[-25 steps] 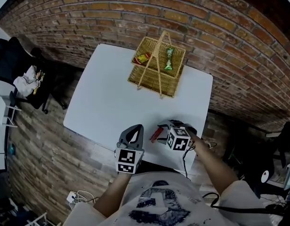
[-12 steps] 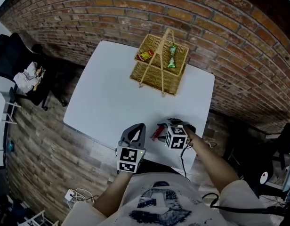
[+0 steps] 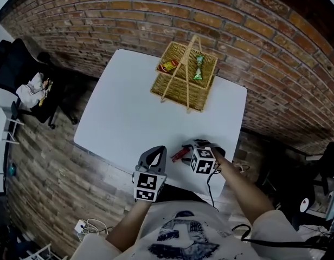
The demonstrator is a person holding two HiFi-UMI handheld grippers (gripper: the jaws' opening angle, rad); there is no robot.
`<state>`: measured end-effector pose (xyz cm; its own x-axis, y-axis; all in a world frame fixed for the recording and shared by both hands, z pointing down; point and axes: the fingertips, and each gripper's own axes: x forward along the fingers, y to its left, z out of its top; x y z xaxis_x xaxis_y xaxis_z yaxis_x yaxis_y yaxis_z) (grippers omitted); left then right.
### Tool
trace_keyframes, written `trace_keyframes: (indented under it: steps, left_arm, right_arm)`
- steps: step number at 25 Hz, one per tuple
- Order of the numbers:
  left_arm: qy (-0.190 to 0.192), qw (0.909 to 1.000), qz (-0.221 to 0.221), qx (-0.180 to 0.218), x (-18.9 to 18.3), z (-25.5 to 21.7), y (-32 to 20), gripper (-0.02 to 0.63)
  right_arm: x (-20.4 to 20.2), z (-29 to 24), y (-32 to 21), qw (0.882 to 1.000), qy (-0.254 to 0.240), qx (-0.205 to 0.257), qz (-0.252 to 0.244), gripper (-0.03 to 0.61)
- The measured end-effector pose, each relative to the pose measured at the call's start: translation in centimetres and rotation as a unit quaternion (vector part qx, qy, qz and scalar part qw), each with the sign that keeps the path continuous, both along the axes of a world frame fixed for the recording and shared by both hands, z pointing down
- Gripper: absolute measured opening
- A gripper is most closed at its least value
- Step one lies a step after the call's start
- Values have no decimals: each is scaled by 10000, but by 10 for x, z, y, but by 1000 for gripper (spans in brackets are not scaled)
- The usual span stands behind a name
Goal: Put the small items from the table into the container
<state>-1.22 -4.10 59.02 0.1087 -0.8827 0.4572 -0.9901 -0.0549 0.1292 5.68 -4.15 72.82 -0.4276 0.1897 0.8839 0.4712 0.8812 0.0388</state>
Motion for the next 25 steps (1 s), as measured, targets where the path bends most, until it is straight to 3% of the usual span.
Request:
trace_keyframes:
  steps: [12,25]
  left_arm:
    - [47,10000,73,-18,0,6,9,48]
    - [80,9999,100,-12,-3,5,21,48]
  right_arm:
    - [6,2,9,9993,24,-32,359,143]
    - [8,1,8,9946,-184,-135,1016,123]
